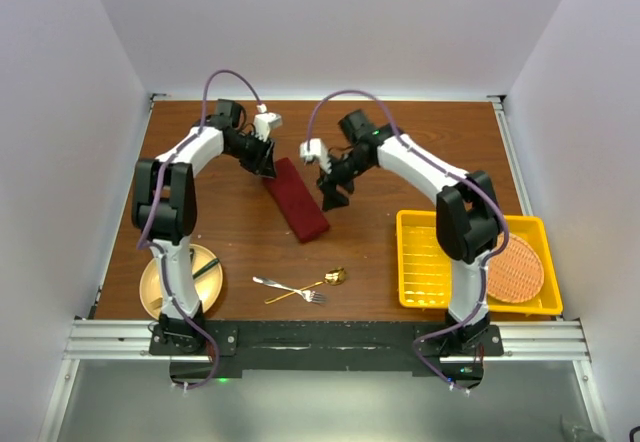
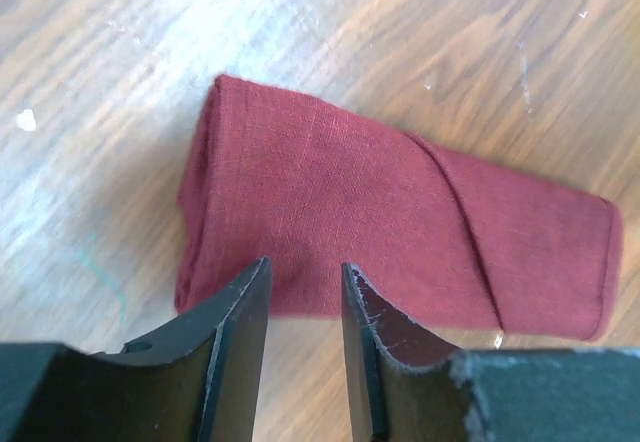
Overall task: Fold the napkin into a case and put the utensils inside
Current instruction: Rotate the smaller rectangle-folded napkin at the center of the board, then pick up the fork from the corner of the board.
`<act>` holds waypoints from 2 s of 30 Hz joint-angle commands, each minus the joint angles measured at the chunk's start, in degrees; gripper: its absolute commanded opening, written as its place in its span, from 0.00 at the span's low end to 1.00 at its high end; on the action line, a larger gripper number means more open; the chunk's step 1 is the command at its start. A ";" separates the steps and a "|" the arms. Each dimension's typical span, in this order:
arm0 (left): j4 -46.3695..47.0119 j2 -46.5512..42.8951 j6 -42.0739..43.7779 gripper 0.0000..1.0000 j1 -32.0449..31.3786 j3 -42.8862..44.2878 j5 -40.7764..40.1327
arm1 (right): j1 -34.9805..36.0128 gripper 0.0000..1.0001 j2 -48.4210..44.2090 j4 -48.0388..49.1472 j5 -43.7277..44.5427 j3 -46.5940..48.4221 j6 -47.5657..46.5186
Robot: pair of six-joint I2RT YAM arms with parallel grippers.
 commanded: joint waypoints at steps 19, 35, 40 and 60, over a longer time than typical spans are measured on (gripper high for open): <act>-0.29 1.26 7.38 0.32 -1.98 -0.86 -7.69 | 1.48 0.58 12.39 -2.02 -1.06 6.22 11.73; 0.50 -15.73 6.58 0.49 1.00 -7.51 1.10 | -0.53 0.72 2.21 -5.27 -2.20 4.64 13.48; 0.59 -34.57 15.88 0.68 1.00 -15.86 4.44 | -5.72 0.84 -9.04 0.96 -0.37 1.39 19.18; -19.89 -51.91 42.63 0.52 -20.23 -32.72 -5.38 | -15.48 0.98 -32.60 -1.13 9.03 -8.36 26.40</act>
